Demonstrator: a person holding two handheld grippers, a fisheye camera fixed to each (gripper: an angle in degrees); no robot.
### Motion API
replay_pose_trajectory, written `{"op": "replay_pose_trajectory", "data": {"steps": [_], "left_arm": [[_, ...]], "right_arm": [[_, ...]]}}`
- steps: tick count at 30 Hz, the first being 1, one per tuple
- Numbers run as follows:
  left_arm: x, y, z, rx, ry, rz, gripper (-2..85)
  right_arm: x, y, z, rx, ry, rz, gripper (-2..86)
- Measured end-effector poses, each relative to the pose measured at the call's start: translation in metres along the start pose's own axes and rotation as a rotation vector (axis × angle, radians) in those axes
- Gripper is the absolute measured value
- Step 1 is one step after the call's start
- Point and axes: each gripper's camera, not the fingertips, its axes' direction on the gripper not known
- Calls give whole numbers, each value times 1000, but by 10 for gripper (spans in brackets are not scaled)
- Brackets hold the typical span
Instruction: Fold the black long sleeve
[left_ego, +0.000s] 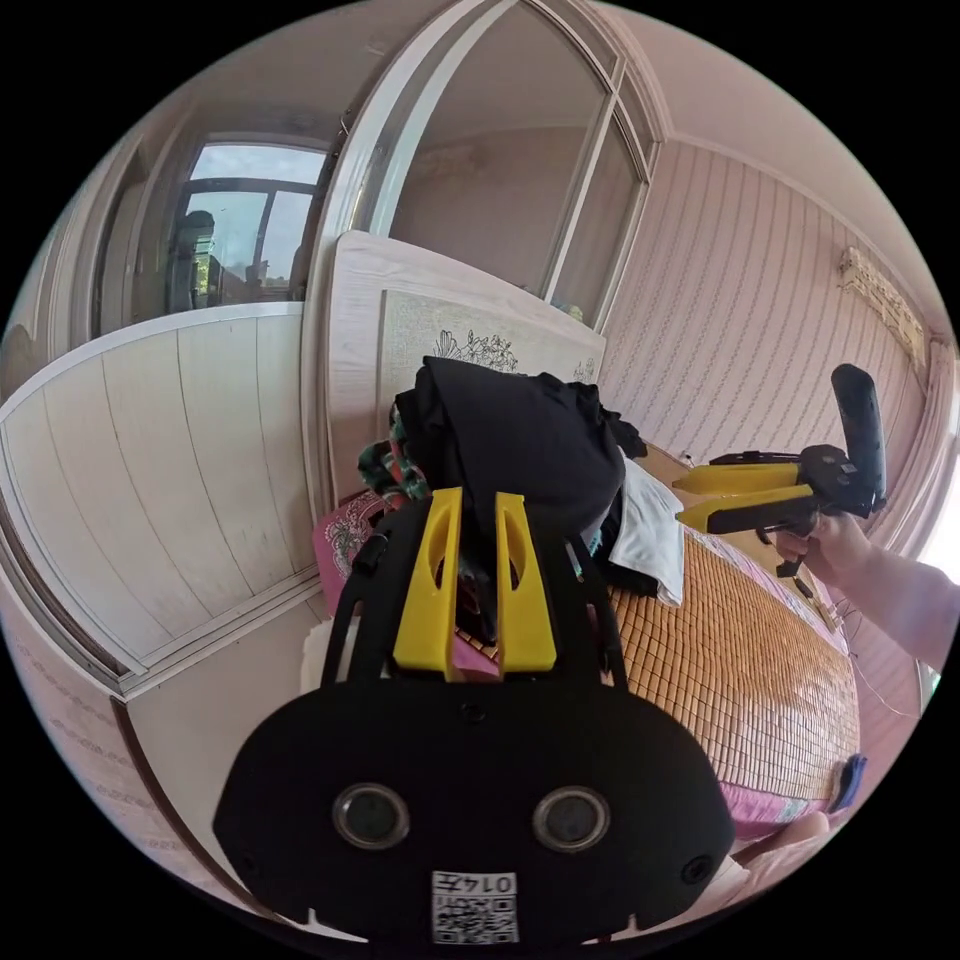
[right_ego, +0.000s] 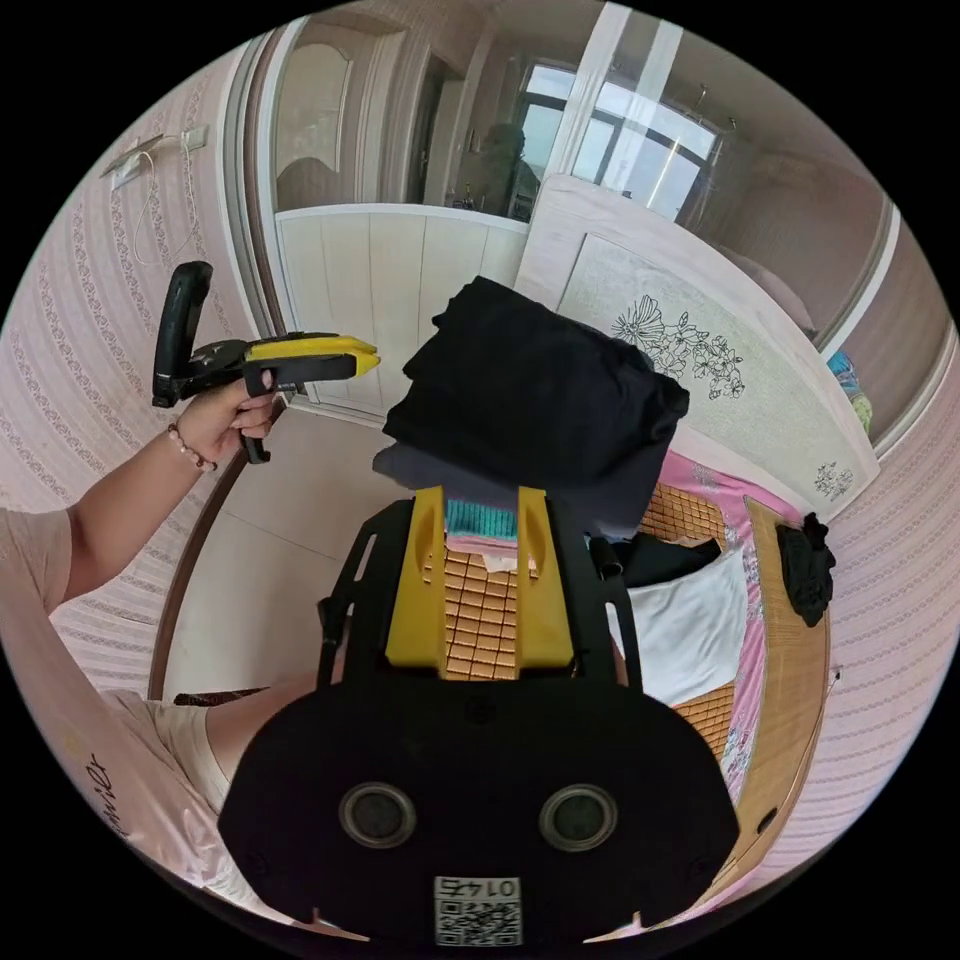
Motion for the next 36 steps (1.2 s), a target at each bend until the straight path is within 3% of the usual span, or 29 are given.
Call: {"op": "replay_pose_trajectory", "data": {"steps": [8, 11, 14, 19, 22, 26, 29, 31, 33, 36], "left_arm": [[5, -7, 52, -171, -70, 79, 49], [15, -14, 42, -152, -74, 133, -1], [35, -33, 11, -4, -15, 168, -8], [113, -110, -34, 226, 135, 266, -10], [177, -135, -47, 294, 250, 370, -10], [269, -120, -37, 250, 499, 500, -10], [355, -71, -4, 91, 759, 582, -9], [424, 4, 37, -121, 971, 622, -8], [468, 77, 75, -306, 1015, 663, -5], [511, 196, 136, -666, 938, 704, 1]], "right_arm": [[8, -54, 98, -120, 67, 70, 97], [15, -52, 84, -110, 71, 81, 20], [33, -48, 41, -19, 73, 70, -5], [93, -27, -71, 217, 130, 233, -10], [123, 24, -137, 383, 155, 341, -10], [141, 137, -195, 515, 209, 469, -9], [132, 260, -220, 516, 279, 601, -8], [118, 369, -214, 419, 268, 793, -5], [102, 453, -190, 273, 241, 961, -1], [67, 575, -142, -81, 258, 1249, 11]]}}
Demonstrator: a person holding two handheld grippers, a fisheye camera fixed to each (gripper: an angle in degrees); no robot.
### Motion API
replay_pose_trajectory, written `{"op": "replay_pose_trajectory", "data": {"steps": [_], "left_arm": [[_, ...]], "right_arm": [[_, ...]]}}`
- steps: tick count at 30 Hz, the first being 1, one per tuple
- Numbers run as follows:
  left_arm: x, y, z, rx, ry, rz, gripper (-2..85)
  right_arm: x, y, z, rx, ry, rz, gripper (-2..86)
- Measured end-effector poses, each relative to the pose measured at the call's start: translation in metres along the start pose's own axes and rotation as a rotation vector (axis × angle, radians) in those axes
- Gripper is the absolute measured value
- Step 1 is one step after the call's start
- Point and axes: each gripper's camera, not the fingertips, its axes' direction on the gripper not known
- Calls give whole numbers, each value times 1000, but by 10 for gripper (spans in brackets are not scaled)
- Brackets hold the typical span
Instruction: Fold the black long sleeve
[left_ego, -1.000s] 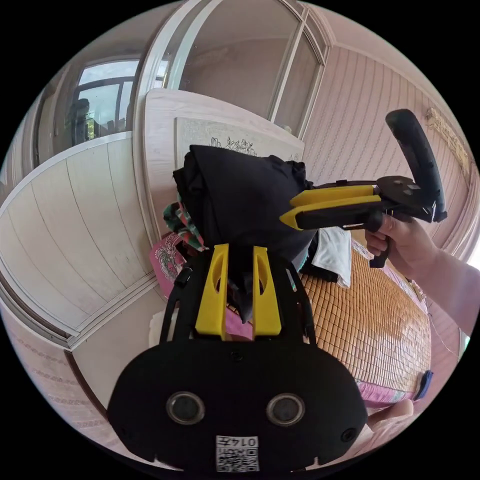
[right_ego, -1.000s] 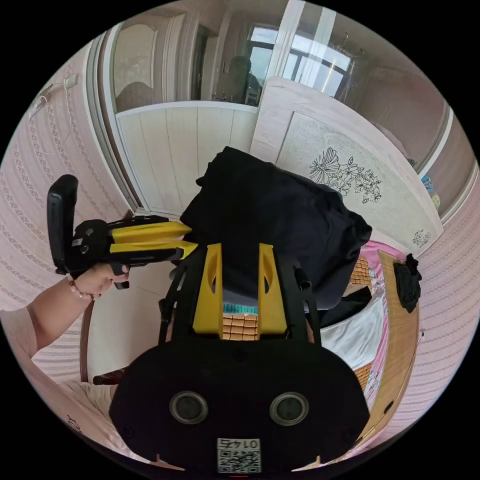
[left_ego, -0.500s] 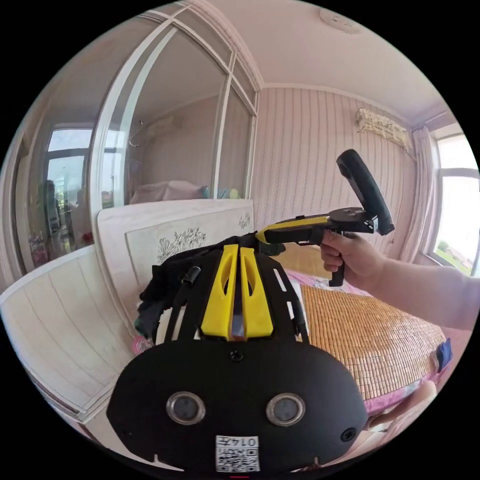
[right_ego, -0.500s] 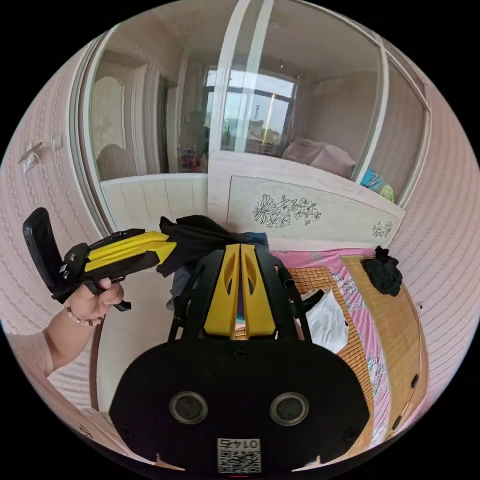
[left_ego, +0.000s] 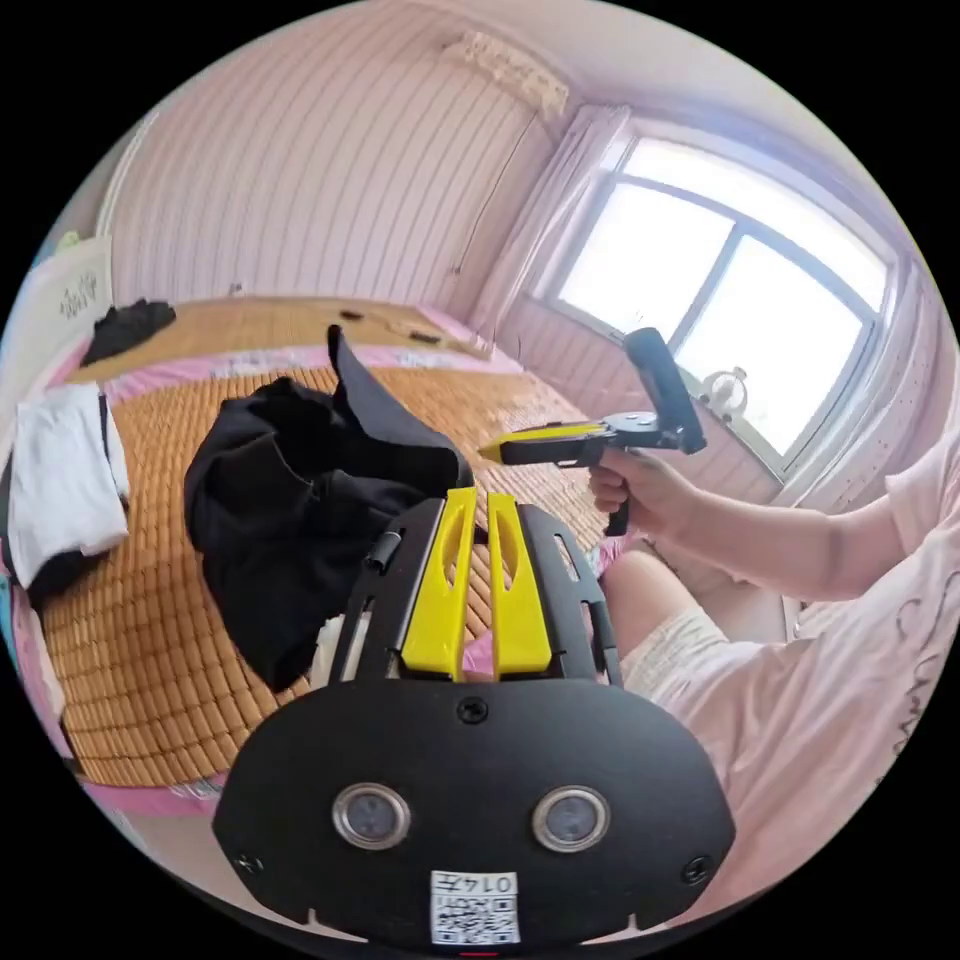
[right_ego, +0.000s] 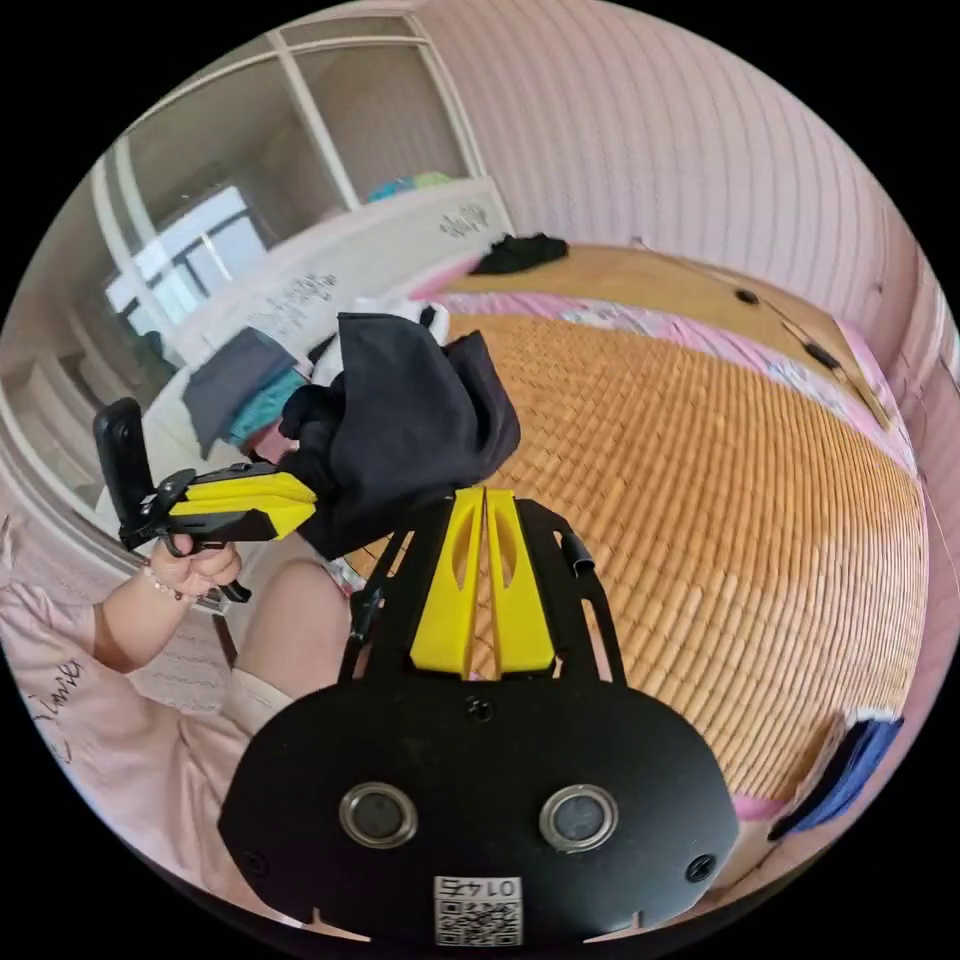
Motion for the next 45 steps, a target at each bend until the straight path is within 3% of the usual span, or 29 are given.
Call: {"op": "replay_pose_trajectory", "data": {"steps": [3, 6, 10, 16, 21, 24, 26, 32, 36, 45], "left_arm": [[-7, 22, 59, -175, 38, -87, 5], [-19, 19, 64, -186, -27, -142, 1], [-55, -2, 72, -219, -259, -237, 11], [-103, -25, 106, -249, -302, -409, 63], [-113, -47, 139, -309, -343, -404, 58], [-118, -57, 147, -318, -355, -384, 20], [-123, -60, 151, -315, -320, -387, 3], [-133, -70, 158, -298, -304, -367, -9], [-143, -76, 160, -300, -281, -379, -10], [-156, -85, 160, -287, -267, -393, -10]], "right_arm": [[53, 50, 21, -126, 38, 119, 41], [81, 60, 19, -106, 32, 154, 73], [101, 33, 28, -68, -26, 136, 82], [115, -44, 48, -14, -81, 109, 113], [133, -93, 69, -16, -44, 191, 117], [156, -97, 88, -133, -18, 245, 12], [169, -87, 77, -82, -13, 238, 6], [209, -54, 48, -41, 21, 291, 26], [241, -38, 26, 110, -73, 413, 52], [277, 2, 34, 61, -186, 599, 86]]}}
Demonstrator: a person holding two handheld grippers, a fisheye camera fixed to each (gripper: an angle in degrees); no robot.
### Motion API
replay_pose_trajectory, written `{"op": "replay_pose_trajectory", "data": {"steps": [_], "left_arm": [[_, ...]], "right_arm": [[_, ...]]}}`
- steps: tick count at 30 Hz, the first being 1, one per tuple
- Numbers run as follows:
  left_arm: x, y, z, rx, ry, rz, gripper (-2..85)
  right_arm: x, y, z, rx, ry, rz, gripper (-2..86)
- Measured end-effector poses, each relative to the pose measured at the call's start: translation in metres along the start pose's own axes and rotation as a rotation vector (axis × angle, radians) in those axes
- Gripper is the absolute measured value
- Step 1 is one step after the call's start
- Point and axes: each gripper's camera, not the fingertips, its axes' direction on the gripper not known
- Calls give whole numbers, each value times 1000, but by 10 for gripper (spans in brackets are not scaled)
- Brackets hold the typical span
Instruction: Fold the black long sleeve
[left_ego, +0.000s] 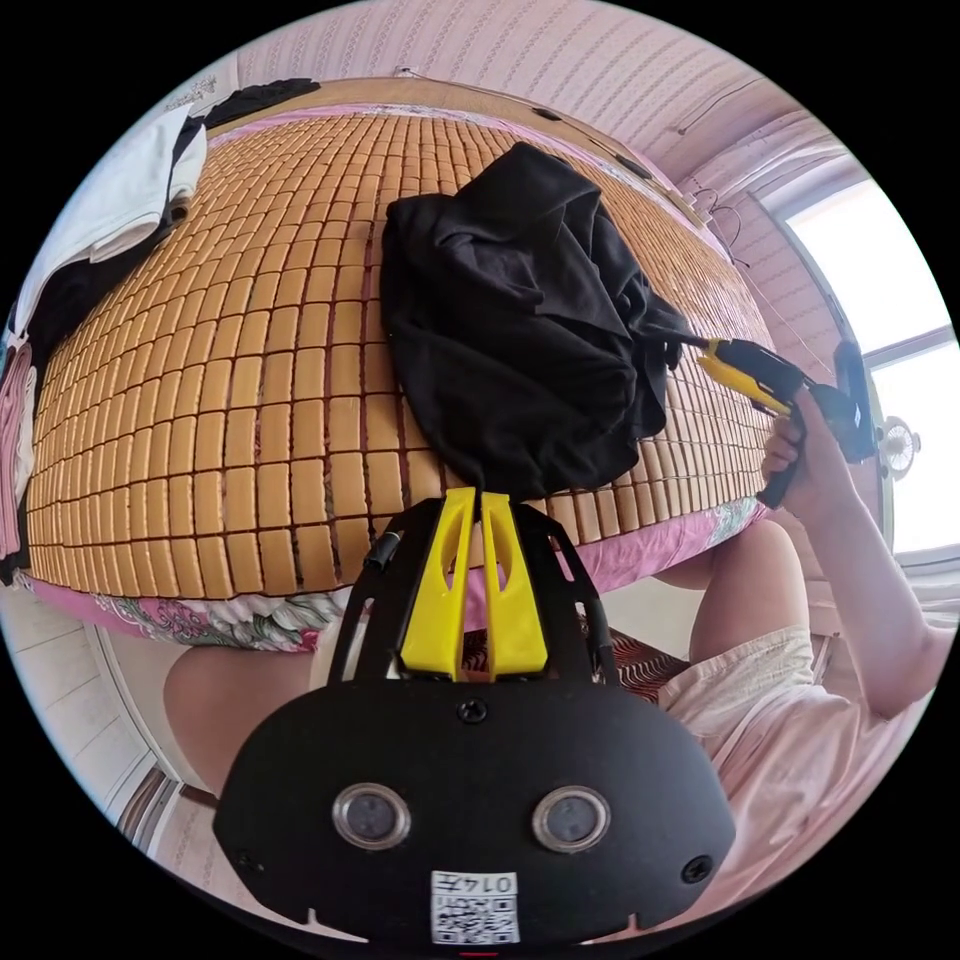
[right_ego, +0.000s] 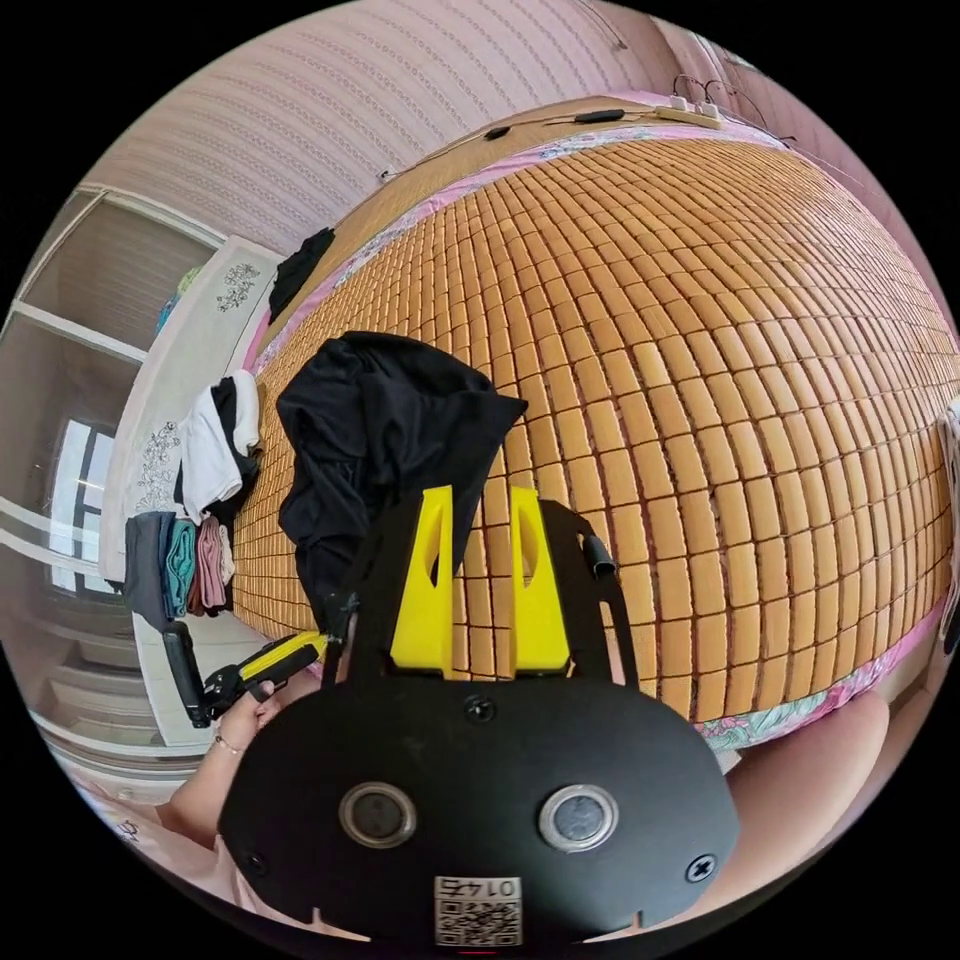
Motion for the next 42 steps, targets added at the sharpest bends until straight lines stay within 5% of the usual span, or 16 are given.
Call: {"op": "replay_pose_trajectory", "data": {"steps": [6, 11, 15, 19, 28, 42], "left_arm": [[-6, -7, -4, -11, 13, 0, -10], [-15, -3, -38, 63, 63, 17, -10], [-31, 14, -69, 85, 126, 21, -10], [-43, 28, -73, 29, 144, 1, -10], [-43, 39, -82, -18, 78, 3, -5], [-39, 68, -86, -154, -43, -4, 75]], "right_arm": [[9, -13, 13, -106, -128, -32, 28], [23, -10, -59, 33, -165, -124, 10], [65, 17, -124, 6, -83, -145, 9], [96, 46, -120, -184, 92, -115, 22], [94, 62, -119, -193, 189, -130, 108], [107, 115, -152, -258, 199, -125, 9]]}}
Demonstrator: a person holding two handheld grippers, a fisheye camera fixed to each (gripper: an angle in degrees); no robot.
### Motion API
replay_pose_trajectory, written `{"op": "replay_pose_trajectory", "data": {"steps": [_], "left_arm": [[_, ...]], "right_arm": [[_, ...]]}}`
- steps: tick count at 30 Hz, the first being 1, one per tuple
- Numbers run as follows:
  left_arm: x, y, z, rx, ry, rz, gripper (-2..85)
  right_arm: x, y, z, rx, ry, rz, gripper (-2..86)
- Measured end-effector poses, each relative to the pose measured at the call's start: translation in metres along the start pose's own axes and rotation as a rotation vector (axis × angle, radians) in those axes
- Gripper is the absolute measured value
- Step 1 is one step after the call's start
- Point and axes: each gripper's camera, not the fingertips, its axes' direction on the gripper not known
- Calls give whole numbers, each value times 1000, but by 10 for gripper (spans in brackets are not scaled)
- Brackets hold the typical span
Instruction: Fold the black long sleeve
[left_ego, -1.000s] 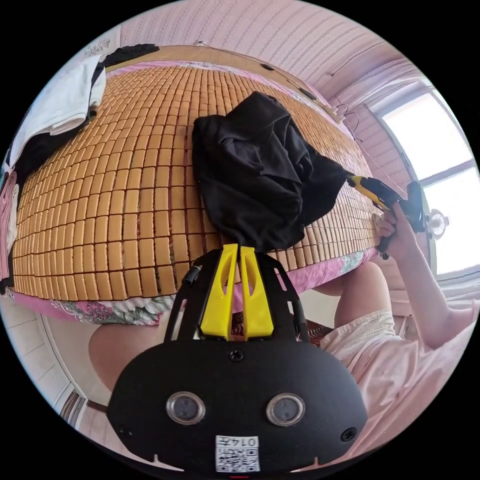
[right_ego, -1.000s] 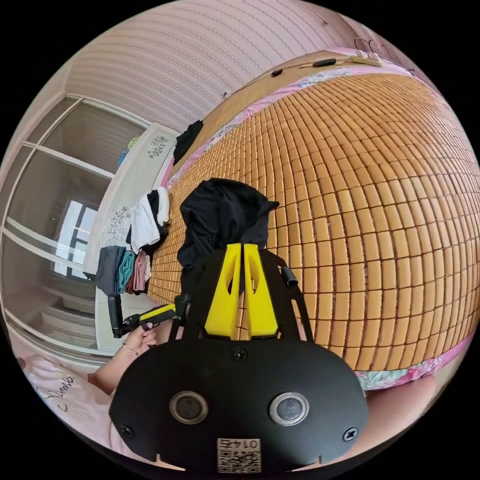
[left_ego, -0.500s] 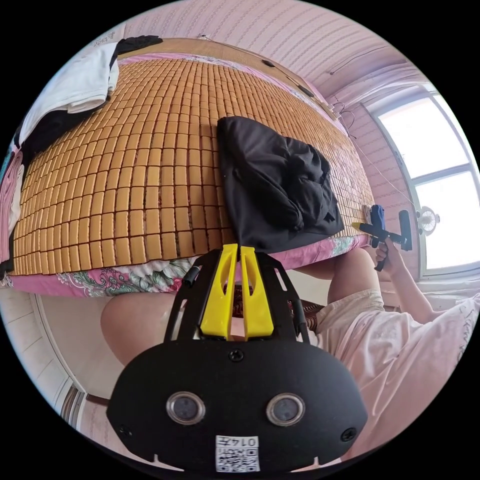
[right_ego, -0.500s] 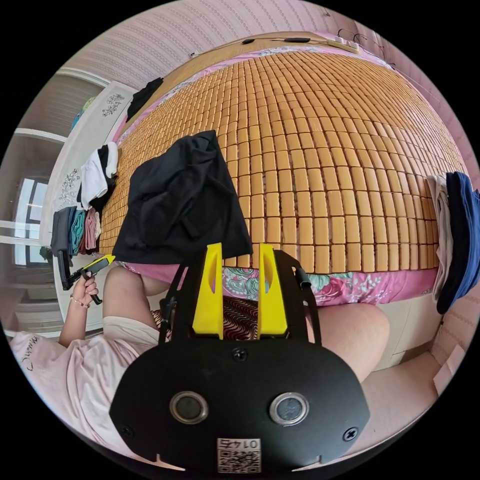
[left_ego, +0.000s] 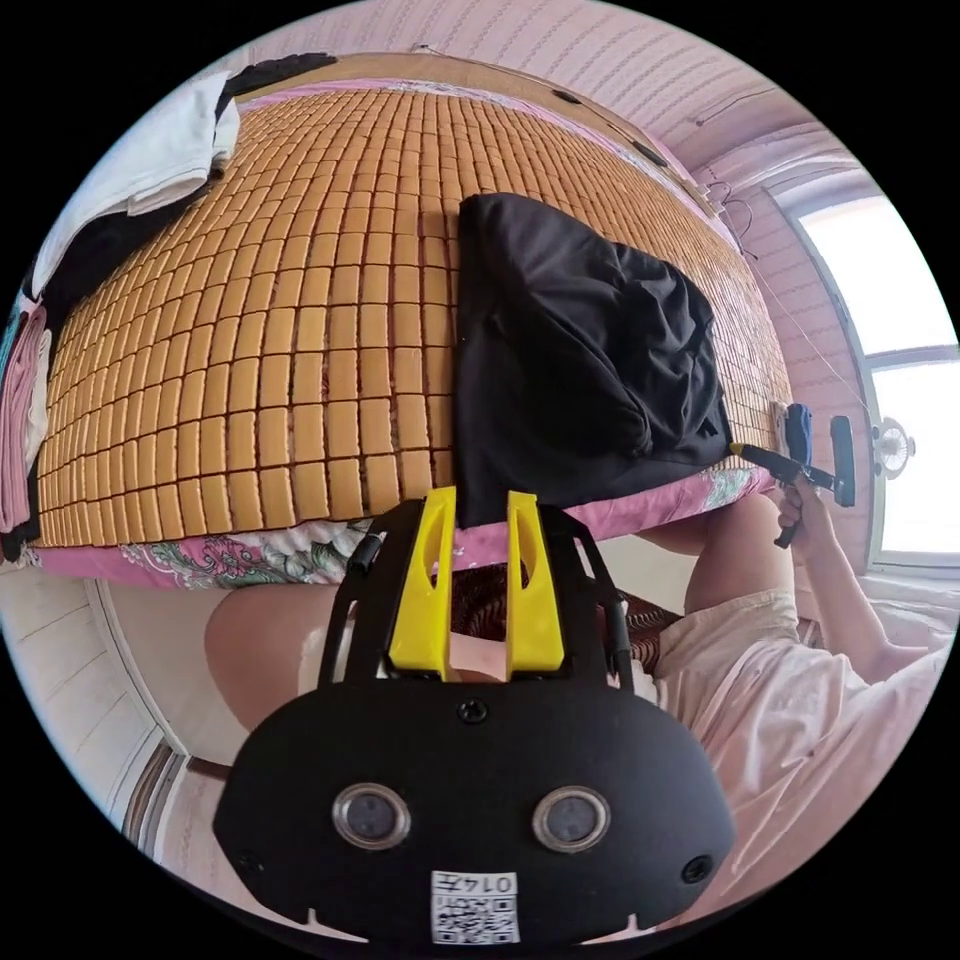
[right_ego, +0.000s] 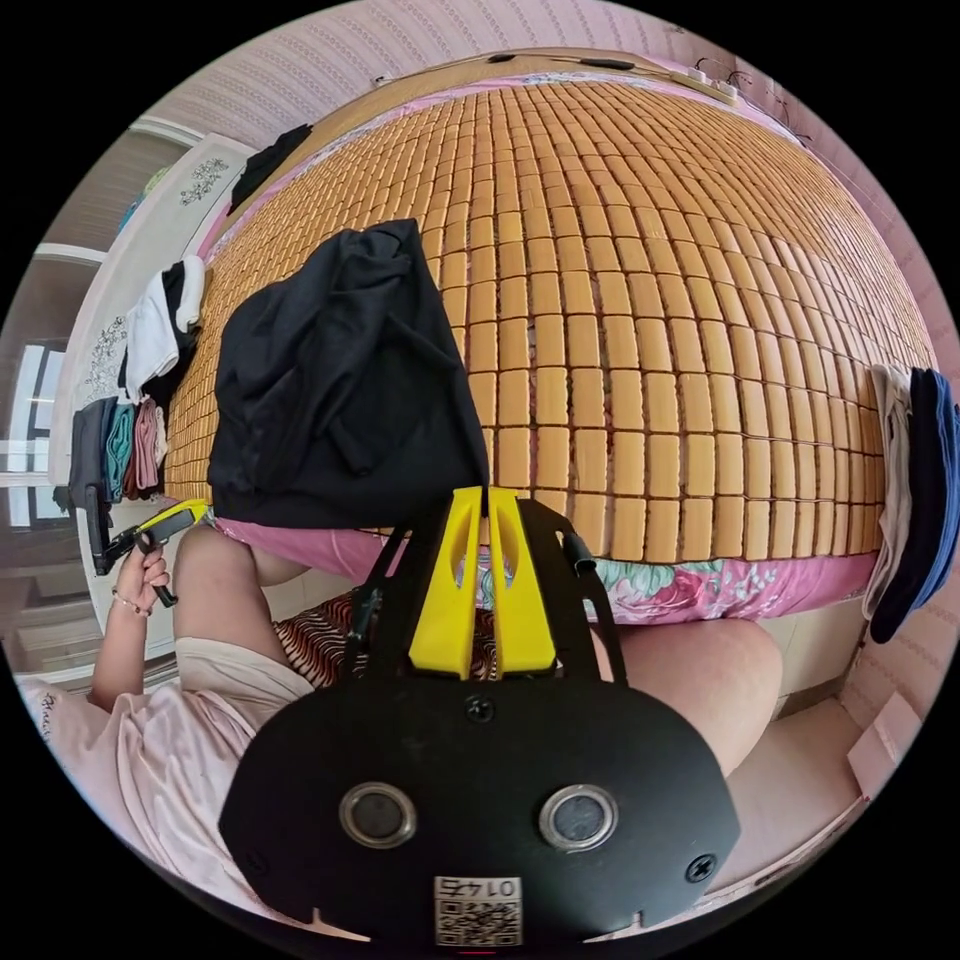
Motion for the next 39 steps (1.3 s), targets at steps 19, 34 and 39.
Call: {"op": "replay_pose_trajectory", "data": {"steps": [19, 34, 39], "left_arm": [[7, 177, -419, 1194, 534, 305, -10], [83, 366, -649, 1724, 310, 561, -10], [90, 342, -651, 1690, 301, 509, -10]], "right_arm": [[-37, 130, -361, 986, -910, -414, -1], [-159, 333, -614, 1456, -491, -907, -2], [-165, 315, -616, 1425, -535, -885, -1]]}}
